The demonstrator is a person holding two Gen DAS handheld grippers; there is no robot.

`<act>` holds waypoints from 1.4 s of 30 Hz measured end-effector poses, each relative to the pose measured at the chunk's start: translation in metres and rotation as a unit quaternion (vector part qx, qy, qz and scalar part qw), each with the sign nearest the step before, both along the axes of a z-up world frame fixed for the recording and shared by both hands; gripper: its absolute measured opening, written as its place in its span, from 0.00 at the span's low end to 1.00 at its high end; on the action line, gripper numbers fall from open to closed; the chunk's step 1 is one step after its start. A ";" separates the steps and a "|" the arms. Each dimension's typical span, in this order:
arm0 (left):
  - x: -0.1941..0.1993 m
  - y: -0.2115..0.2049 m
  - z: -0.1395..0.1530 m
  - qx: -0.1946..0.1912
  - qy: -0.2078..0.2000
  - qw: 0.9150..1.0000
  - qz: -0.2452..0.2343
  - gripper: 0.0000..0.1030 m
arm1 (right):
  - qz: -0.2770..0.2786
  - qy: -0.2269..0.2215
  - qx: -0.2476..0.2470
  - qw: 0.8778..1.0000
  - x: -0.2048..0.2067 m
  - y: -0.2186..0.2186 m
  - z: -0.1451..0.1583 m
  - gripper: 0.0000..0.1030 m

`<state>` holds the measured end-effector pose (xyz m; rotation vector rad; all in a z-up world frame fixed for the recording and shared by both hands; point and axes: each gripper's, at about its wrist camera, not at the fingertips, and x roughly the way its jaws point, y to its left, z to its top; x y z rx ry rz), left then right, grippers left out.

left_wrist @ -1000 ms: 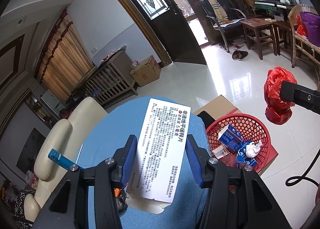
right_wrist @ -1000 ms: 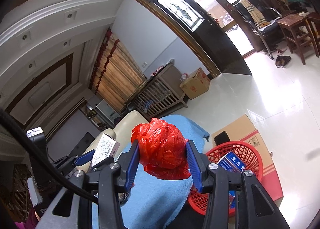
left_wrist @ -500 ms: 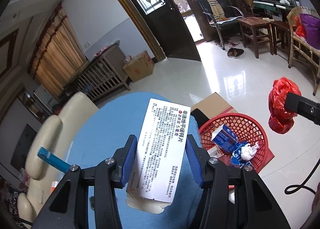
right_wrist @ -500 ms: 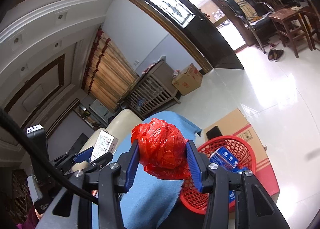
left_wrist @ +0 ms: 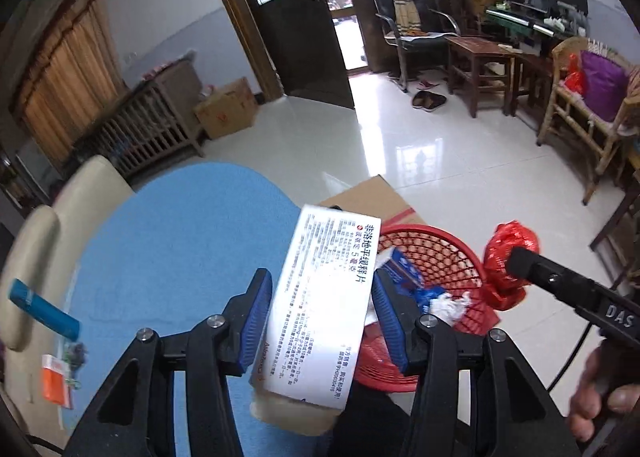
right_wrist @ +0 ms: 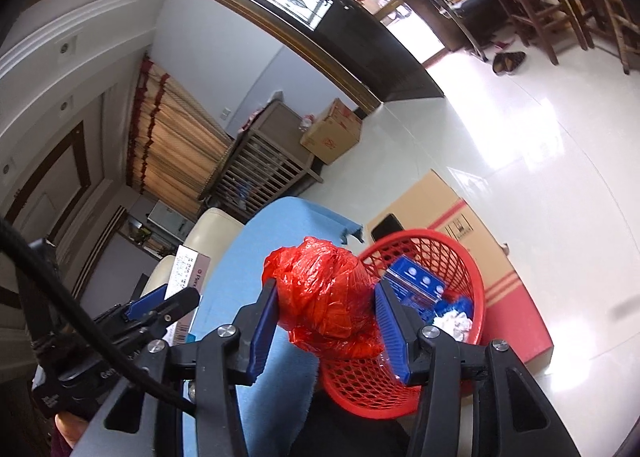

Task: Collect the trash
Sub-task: 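Open both tools over the red basket, dropping the red bag and white box, then move both tools back over the table toward the black bag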

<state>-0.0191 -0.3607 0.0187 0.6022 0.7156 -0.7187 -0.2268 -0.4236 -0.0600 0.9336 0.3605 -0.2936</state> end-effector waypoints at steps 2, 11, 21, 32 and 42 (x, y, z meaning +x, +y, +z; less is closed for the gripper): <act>0.004 0.002 -0.002 0.000 0.008 1.000 0.010 0.55 | -0.003 0.004 0.009 1.000 0.002 -0.002 -0.005 0.58; -0.001 0.027 0.010 -0.013 0.011 1.000 0.020 0.58 | -0.005 -0.003 0.011 1.000 0.003 -0.001 -0.003 0.66; -0.021 0.086 0.038 -0.027 -0.040 0.998 0.045 0.60 | 0.003 -0.029 -0.025 0.999 0.002 0.008 0.031 0.66; -0.015 0.202 0.056 -0.055 -0.092 0.983 0.148 0.61 | 0.035 -0.051 -0.066 0.996 0.015 0.038 0.071 0.66; 0.014 0.334 0.059 -0.062 -0.146 0.943 0.293 0.61 | 0.199 -0.044 -0.114 0.972 0.153 0.145 0.116 0.67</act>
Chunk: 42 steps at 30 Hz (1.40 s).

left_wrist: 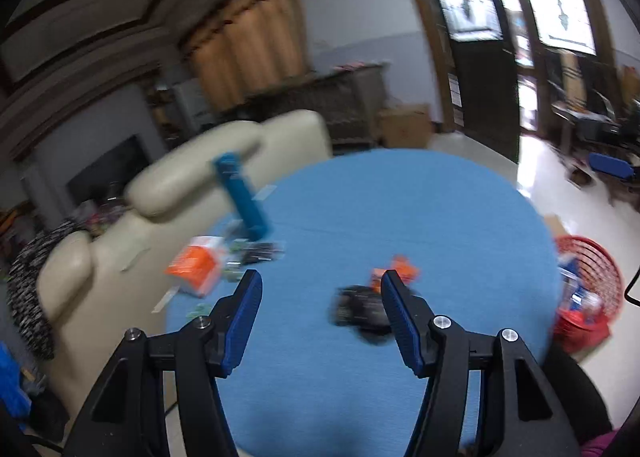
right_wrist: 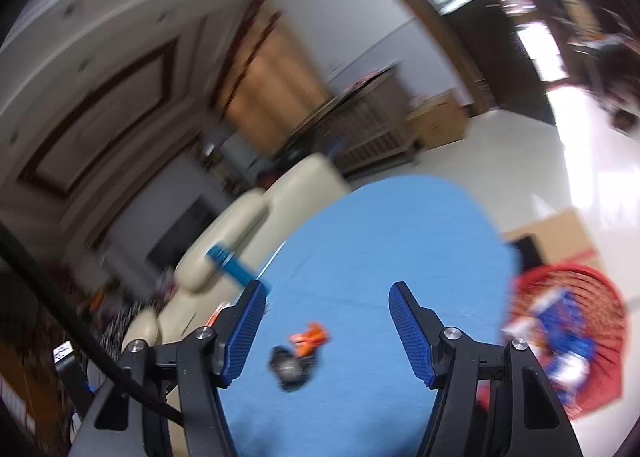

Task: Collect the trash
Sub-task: 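Move both tools back over the table toward the black bag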

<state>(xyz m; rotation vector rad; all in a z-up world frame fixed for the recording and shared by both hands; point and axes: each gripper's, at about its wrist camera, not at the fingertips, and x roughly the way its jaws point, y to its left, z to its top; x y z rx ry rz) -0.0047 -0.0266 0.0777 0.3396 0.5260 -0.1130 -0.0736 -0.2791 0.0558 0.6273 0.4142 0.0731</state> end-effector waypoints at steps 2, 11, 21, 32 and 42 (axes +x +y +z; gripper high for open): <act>0.005 0.032 0.004 -0.006 -0.019 0.999 0.034 0.61 | 0.050 0.006 -0.020 0.999 0.053 0.044 0.013 0.67; 0.031 0.148 -0.011 -0.004 0.000 0.983 0.185 0.65 | 0.163 -0.025 -0.038 0.986 0.187 0.175 0.044 0.67; 0.005 0.205 -0.008 0.002 -0.007 0.956 0.292 0.65 | 0.211 0.050 -0.124 0.968 0.260 0.227 -0.021 0.67; -0.005 0.182 -0.006 0.007 -0.009 0.961 0.277 0.65 | 0.266 0.055 -0.156 0.950 0.246 0.260 -0.057 0.67; -0.003 0.147 0.003 0.004 -0.012 0.970 0.241 0.65 | 0.187 0.047 -0.151 0.970 0.230 0.182 -0.039 0.67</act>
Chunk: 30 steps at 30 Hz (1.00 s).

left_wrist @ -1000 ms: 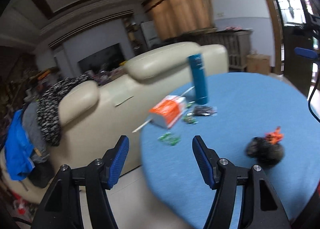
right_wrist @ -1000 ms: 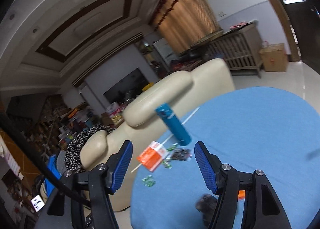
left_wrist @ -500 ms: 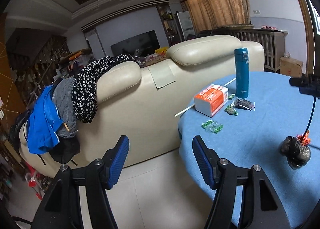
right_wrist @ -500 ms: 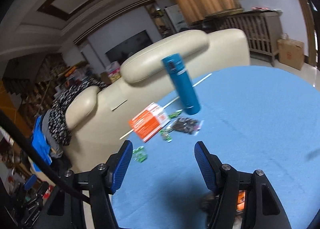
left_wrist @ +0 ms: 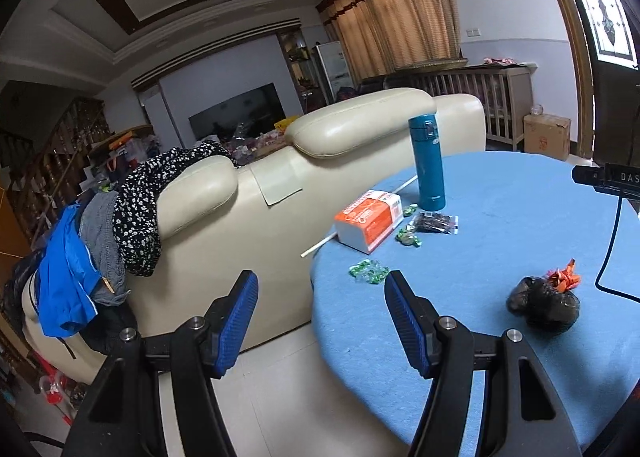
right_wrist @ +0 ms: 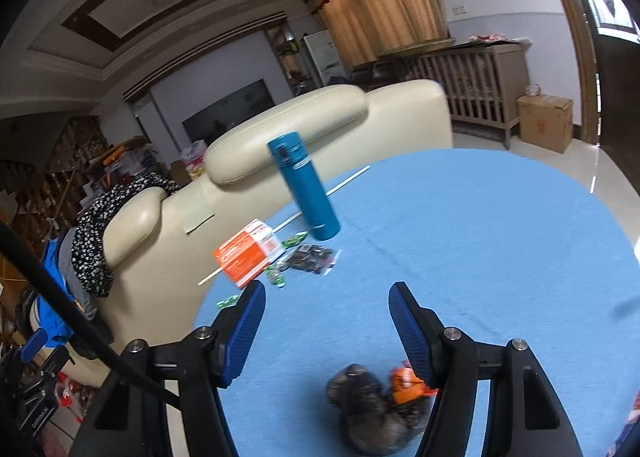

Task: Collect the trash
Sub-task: 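Move both tools back over the table toward the black bag, then grasp the black bag with orange wrapper with the right tool and lift it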

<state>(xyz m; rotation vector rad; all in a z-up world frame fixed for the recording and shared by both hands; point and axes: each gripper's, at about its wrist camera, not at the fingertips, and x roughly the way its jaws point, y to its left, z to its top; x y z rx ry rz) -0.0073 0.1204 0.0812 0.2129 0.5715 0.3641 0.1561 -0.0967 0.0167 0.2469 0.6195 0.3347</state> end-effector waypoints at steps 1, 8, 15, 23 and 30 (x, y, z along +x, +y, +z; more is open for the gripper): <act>0.001 -0.002 0.000 0.001 0.001 1.000 -0.001 0.65 | -0.002 0.001 0.001 1.000 -0.001 -0.004 0.000 0.67; 0.005 -0.008 -0.005 -0.001 0.010 1.000 -0.008 0.65 | -0.002 0.019 0.007 1.000 0.002 -0.012 -0.013 0.67; 0.015 -0.004 -0.019 -0.015 0.028 0.999 -0.008 0.65 | 0.000 0.027 0.007 1.000 0.007 -0.009 -0.022 0.67; 0.045 0.011 -0.058 -0.086 0.078 0.993 -0.011 0.65 | -0.002 0.057 -0.016 0.998 -0.004 -0.012 -0.039 0.67; 0.070 0.000 -0.095 -0.109 0.124 0.986 -0.036 0.65 | -0.020 0.107 -0.056 0.992 -0.007 -0.024 -0.065 0.67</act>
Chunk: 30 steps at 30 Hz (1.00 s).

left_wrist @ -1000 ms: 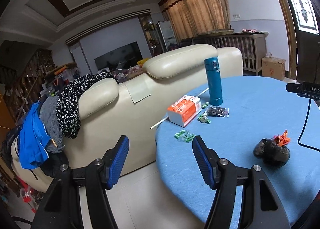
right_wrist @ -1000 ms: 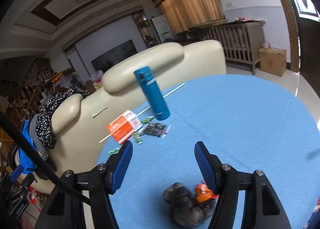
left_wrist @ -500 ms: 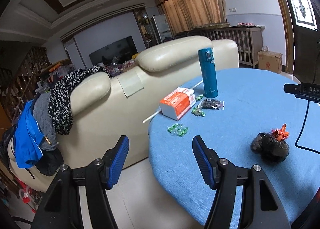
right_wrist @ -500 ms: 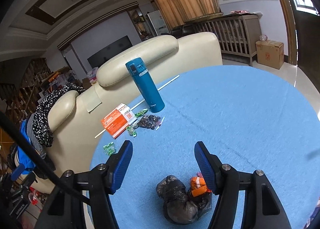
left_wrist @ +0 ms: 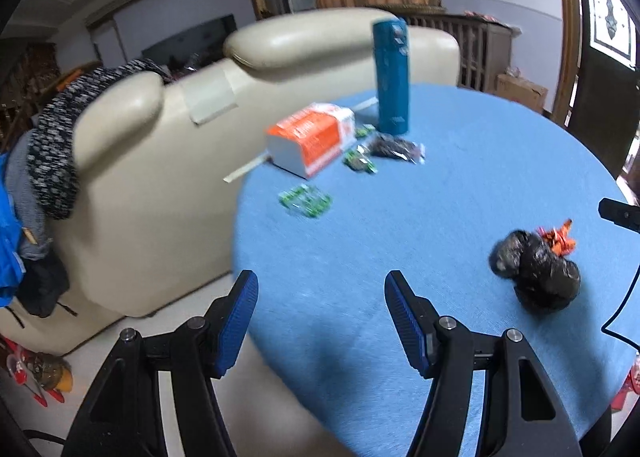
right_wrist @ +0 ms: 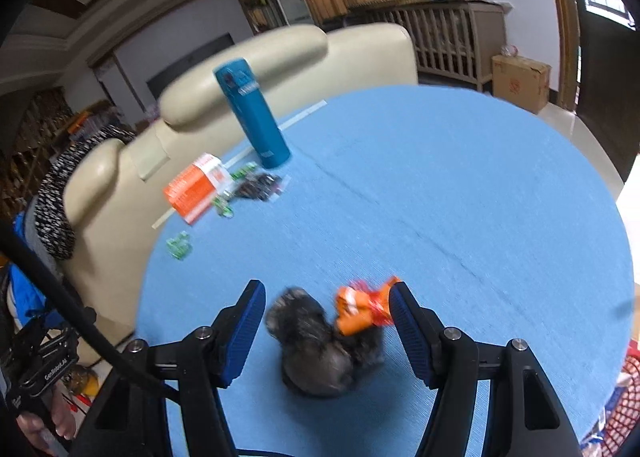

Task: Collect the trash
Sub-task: 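Grasp the black bag with orange wrapper with the right tool and lift it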

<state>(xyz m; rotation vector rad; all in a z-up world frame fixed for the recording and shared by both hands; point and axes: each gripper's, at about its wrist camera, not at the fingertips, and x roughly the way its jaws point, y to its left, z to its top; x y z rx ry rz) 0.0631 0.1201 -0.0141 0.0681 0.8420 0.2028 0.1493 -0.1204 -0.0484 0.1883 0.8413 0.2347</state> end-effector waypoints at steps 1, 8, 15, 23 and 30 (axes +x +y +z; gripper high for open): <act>0.004 -0.004 -0.005 -0.003 0.008 1.000 -0.006 0.65 | -0.005 0.010 -0.002 1.000 0.001 -0.003 -0.005 0.67; 0.016 -0.032 -0.027 -0.020 0.042 0.997 -0.055 0.65 | -0.026 0.061 -0.004 0.998 0.012 -0.021 -0.031 0.66; 0.020 -0.042 -0.031 -0.029 0.056 0.995 -0.075 0.65 | -0.028 0.113 0.016 0.993 0.050 -0.024 -0.064 0.59; 0.011 -0.023 -0.027 0.002 0.063 0.997 -0.040 0.65 | -0.018 0.165 0.004 0.986 0.077 -0.002 -0.091 0.39; -0.030 0.019 0.002 0.025 0.043 0.998 0.046 0.65 | 0.001 0.205 0.002 0.979 0.096 0.006 -0.094 0.41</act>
